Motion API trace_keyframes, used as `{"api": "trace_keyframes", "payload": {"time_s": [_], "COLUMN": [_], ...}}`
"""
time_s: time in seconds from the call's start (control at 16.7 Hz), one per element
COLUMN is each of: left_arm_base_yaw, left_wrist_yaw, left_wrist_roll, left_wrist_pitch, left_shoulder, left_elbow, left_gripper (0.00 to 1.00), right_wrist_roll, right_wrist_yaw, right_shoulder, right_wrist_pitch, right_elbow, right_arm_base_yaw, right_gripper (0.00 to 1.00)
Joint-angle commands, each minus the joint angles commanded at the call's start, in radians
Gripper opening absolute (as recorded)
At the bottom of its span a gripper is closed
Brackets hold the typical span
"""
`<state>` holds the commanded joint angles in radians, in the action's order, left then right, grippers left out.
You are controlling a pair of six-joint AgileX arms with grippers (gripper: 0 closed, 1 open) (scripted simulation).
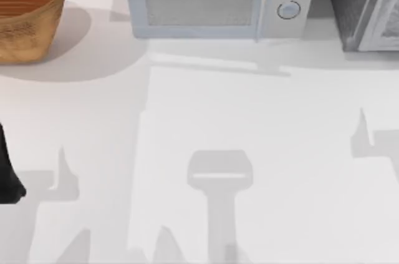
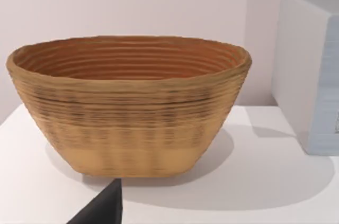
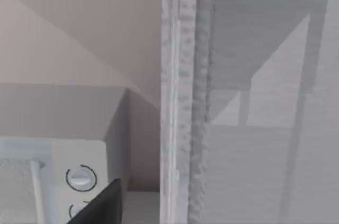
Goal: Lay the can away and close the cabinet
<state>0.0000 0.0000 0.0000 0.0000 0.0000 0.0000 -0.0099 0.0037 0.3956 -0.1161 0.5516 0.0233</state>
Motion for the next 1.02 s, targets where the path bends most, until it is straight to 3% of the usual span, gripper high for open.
{"api": "trace_keyframes", "payload": {"time_s": [0.24, 0.48, 1.02], "left_arm_base_yaw": [0.000, 0.000, 0.000], "left_wrist_yaw": [0.000, 0.000, 0.000], "left_wrist_roll": [0.000, 0.000, 0.000], "left_wrist_pitch": [0.000, 0.000, 0.000], "left_shoulder": [0.000, 0.000, 0.000], "left_elbow": [0.000, 0.000, 0.000], "left_gripper": [1.00, 1.00, 1.00], "right_wrist_roll": [0.007, 0.010, 0.010], "right_wrist_yaw": [-0.002, -0.003, -0.009], "right_shoulder": [-0.233, -0.370, -0.389], "right_wrist_pitch": [0.066, 0.108, 0.124], "right_elbow": [-0.327, -0.517, -0.544], "right_arm_base_yaw": [-0.013, -0.021, -0.025], "right_gripper": [1.00, 1.00, 1.00]}}
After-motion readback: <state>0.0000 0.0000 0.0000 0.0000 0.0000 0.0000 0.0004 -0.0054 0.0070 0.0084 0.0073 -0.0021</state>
